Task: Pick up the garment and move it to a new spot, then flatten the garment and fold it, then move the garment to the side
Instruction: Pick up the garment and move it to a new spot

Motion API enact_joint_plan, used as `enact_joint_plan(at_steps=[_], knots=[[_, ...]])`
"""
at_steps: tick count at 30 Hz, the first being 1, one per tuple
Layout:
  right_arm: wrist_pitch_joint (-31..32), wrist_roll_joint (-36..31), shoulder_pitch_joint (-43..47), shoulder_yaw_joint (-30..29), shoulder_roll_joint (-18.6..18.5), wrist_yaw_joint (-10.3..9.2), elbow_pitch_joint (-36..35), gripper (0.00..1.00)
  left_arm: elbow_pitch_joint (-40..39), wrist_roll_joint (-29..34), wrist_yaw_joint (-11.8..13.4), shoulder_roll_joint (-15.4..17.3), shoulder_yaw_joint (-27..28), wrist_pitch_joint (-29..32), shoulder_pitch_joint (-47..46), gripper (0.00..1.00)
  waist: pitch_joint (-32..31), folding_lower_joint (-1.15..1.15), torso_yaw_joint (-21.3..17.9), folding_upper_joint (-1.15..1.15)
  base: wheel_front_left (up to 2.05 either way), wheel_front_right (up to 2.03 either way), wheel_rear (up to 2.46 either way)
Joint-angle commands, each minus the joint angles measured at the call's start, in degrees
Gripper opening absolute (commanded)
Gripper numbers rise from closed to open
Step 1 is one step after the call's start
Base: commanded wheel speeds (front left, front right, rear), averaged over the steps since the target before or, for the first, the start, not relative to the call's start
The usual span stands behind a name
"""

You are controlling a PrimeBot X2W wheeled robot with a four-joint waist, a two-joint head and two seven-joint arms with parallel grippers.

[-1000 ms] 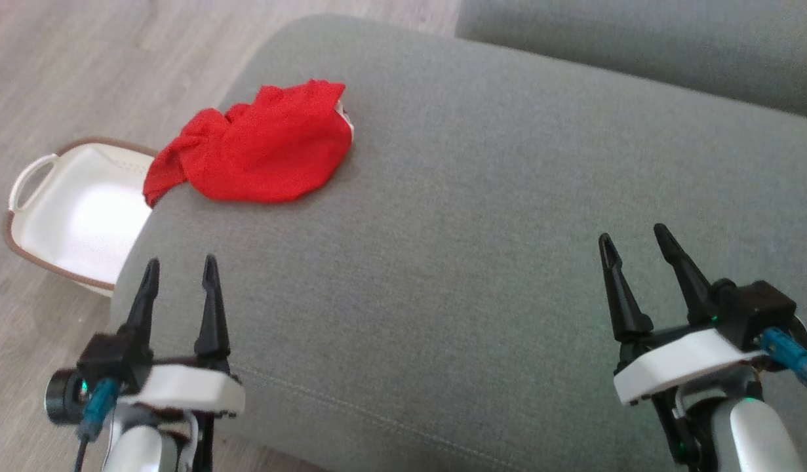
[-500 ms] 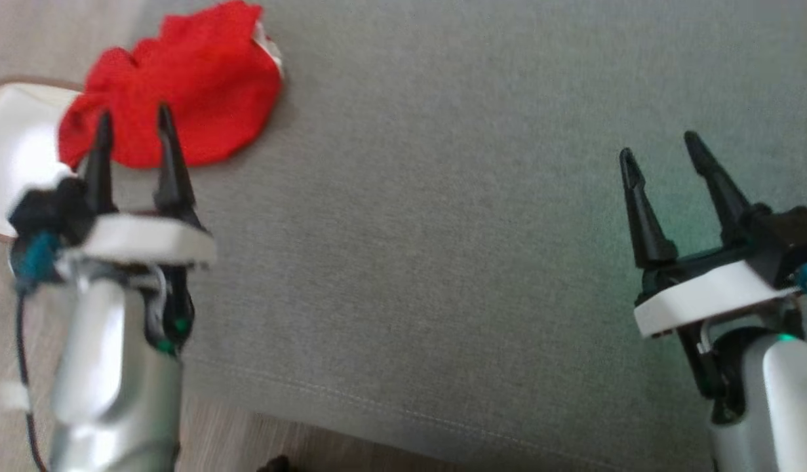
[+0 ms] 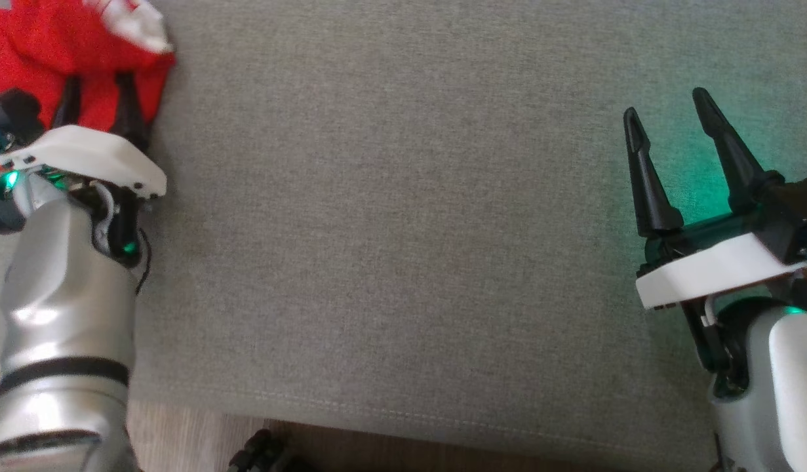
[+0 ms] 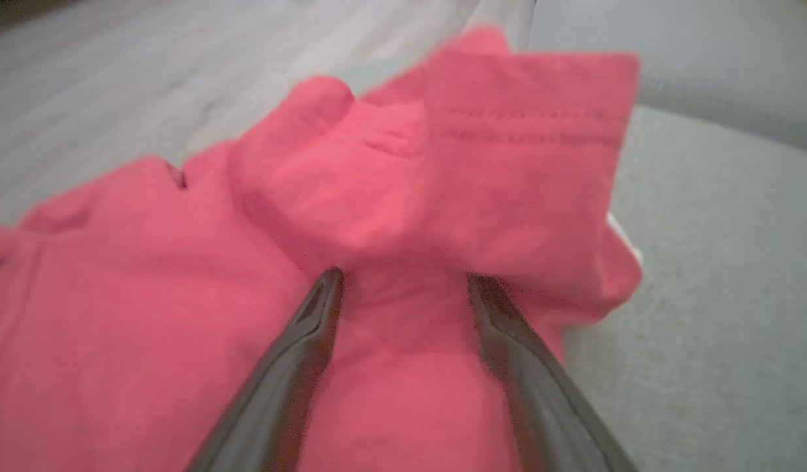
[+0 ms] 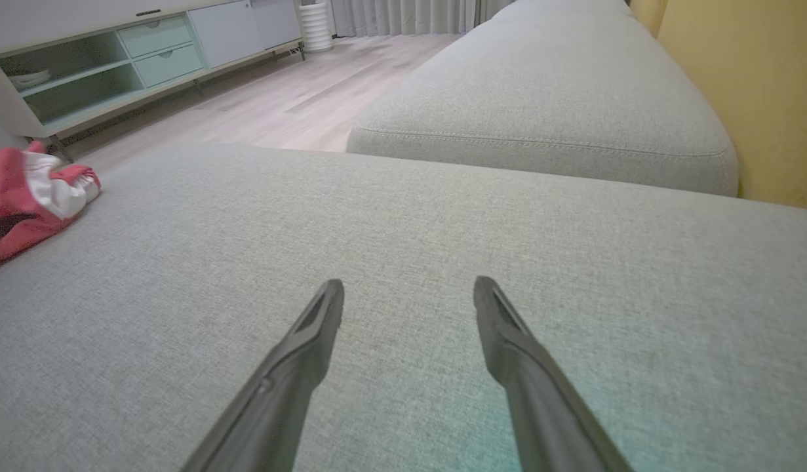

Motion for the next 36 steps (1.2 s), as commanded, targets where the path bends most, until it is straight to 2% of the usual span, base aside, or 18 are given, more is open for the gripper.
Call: enact_joint_plan(at_steps=[1, 5, 6, 7, 11, 15, 27, 32, 36], knots=[[-0.48, -0.52, -0.51, 1.29, 0.28, -0.05, -1.85, 1.00, 2.14, 0.13, 0.32, 3.89, 1.25, 1.68, -1.47, 1.00, 0.23, -0.02, -0.47, 0.00, 0.00, 0.00, 0.00], [-0.86, -0.55, -0.57, 1.07, 0.46, -0.05, -1.35, 1.00, 9.41, -0.31, 0.64, 4.43, 1.08, 4.73, -4.62, 1.00, -0.14, -0.02, -0.57, 0.00, 0.00, 0.00, 0.00], [-0.97, -0.55, -0.60, 1.07, 0.52, -0.05, -1.17, 1.00, 10.59, -0.22, 0.44, 4.60, 0.79, 4.92, -5.11, 0.76, -0.37, -0.02, -0.60, 0.00, 0.00, 0.00, 0.00], [-1.10, -0.52, -0.63, 1.08, 0.59, -0.05, -0.98, 1.00, 11.30, -0.03, 0.34, 4.81, 0.50, 4.28, -5.49, 0.00, -0.64, -0.02, -0.62, 0.00, 0.00, 0.00, 0.00], [-1.76, -0.38, -0.54, 1.12, 0.86, -0.05, -0.14, 1.00, 11.55, 1.18, 1.74, 5.81, -0.22, -0.04, -6.03, 0.00, -2.47, -0.02, -0.74, 0.00, 0.00, 0.00, 0.00], [-2.62, 0.08, -0.12, 0.81, 1.26, -0.05, 0.90, 1.00, 7.07, 1.93, 2.27, 6.27, -0.24, -1.38, -4.89, 0.00, -5.46, -0.02, -1.01, 0.00, 0.00, 0.00, 0.00], [-5.28, 2.75, 4.69, 1.37, 2.61, -0.05, 5.05, 1.00, -25.74, 6.11, 4.30, 4.83, 0.37, -1.46, 13.83, 0.00, -19.39, -0.02, -4.05, 0.00, 0.00, 0.00, 0.00], [-5.71, 3.77, 6.95, 1.68, 2.91, -0.05, 5.65, 1.00, -37.46, 7.03, 4.50, 3.02, -1.90, -0.38, 22.56, 0.00, -23.34, -0.02, -6.20, 0.00, 0.00, 0.00, 0.00], [-5.72, 4.28, 7.99, 1.60, 3.10, -0.05, 5.11, 1.00, -46.17, 7.74, 3.85, 1.39, -5.33, 3.26, 28.49, 0.00, -23.85, -0.02, -8.36, 0.00, 0.00, 0.00, 0.00]])
